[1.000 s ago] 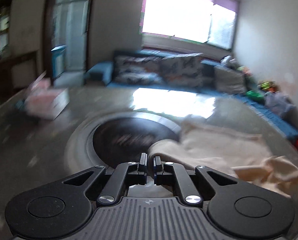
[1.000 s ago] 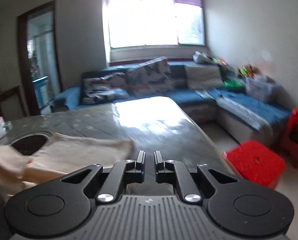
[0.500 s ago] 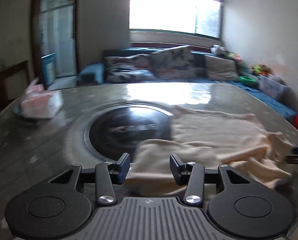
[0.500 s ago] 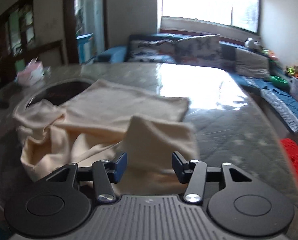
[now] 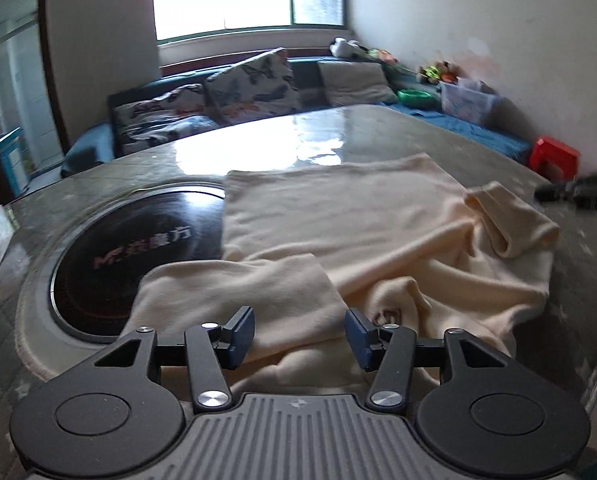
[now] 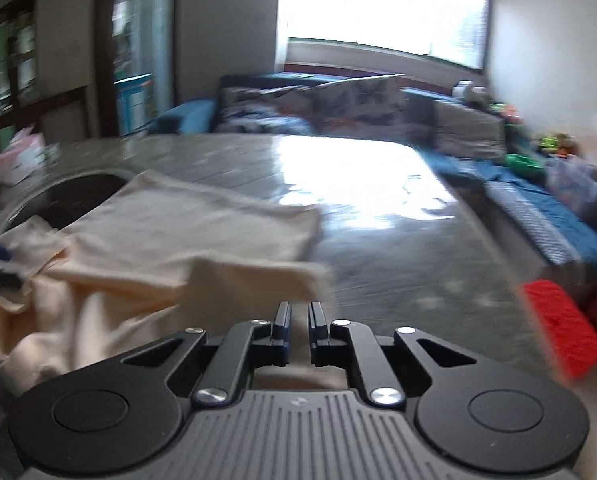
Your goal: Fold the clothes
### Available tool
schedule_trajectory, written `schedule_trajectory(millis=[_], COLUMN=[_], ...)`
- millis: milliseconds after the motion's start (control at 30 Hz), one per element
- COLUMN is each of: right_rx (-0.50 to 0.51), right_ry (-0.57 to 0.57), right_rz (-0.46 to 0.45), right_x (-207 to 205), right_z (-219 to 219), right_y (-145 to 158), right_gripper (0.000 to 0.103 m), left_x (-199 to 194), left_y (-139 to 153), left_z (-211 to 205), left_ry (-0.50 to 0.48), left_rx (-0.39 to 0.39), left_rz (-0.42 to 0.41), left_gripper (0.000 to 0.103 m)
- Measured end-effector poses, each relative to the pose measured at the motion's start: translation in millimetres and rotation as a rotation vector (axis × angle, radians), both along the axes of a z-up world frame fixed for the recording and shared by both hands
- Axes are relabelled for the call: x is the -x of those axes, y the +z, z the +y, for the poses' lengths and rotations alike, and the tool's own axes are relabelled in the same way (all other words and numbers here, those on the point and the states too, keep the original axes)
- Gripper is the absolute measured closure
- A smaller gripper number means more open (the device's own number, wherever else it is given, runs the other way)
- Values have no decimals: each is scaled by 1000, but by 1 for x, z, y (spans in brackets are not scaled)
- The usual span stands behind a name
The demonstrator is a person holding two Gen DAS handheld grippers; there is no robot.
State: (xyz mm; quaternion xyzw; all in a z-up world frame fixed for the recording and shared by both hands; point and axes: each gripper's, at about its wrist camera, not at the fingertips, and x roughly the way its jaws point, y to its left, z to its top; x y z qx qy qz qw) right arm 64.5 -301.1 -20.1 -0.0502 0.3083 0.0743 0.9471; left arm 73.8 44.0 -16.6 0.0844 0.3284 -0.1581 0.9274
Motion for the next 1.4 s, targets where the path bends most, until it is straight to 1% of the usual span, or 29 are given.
schedule_trajectory(millis=[67,100,133,200,233,267,367,433,467,533,567,600,633,667,733,767,867,900,933,967,1000,1067,1133,1167,1233,1267,1300,1333,1400], right_rx=[-15,-21,-25,-34,-30,-26,-7,7,14,15,7,5,12,19,35,46,72,75,78,80,83,88,93,94,92,88,77,62,33], right_ry=[5,14,36,93,124,155,216,244,240,224,211,198,184,170,137,115,33,6,-22,-49,-76,-130,-184,-190,-128,-102,-66,-37,30], right_rz=[1,6,17,37,43,49,67,76,72,68,68,64,52,40,16,3,-23,-26,-29,-33,-36,-42,-49,-47,-27,-17,-2,9,34], right_x=[5,8,10,14,15,16,12,9,6,-1,-3,-5,-5,-5,-5,-6,-9,-10,-11,-12,-13,-15,-17,-16,-11,-9,-6,-4,-2], right_z=[-9,-11,-9,0,8,16,39,53,57,59,57,55,51,47,37,30,7,0,-8,-16,-24,-40,-55,-59,-50,-44,-36,-31,-16], right_y=[5,6,5,1,-3,-6,-17,-23,-25,-26,-24,-22,-19,-15,-7,-4,5,8,11,13,16,22,27,28,23,20,16,13,7], right_gripper=[91,88,85,67,64,60,58,58,60,65,77,84,88,94,97,100,100,100,100,100,100,100,96,94,88,79,75,74,67], left_x=[-1,-3,-5,-8,-10,-11,-13,-16,-17,-20,-21,-21,-21,-20,-18,-17,-13,-12,-11,-10,-9,-8,-2,-1,-1,-1,-1,0,-1], left_y=[-5,-6,-8,-6,-4,-2,11,22,26,36,39,42,44,44,43,41,31,28,25,22,20,17,15,13,8,5,3,0,-3], left_z=[-2,-2,-2,1,3,6,22,40,50,74,85,95,106,111,116,113,95,88,80,73,66,52,36,30,20,16,12,9,5], left_ry=[-9,-8,-4,7,14,26,88,151,189,273,306,325,343,346,340,328,260,237,210,183,159,99,26,0,-35,-45,-57,-69,-77], left_rx=[-11,-14,-15,3,16,27,50,85,99,118,123,136,149,150,142,134,123,120,118,116,114,91,67,57,25,7,-4,-15,-42], left_rz=[8,13,15,11,11,4,-38,-61,-71,-94,-102,-102,-103,-98,-86,-77,-51,-44,-38,-33,-30,-35,-44,-44,-42,-42,-41,-40,-37], left_gripper=[50,60,66,83,88,95,100,100,101,101,101,101,101,101,100,98,95,90,88,82,74,67,61,58,58,58,58,58,58])
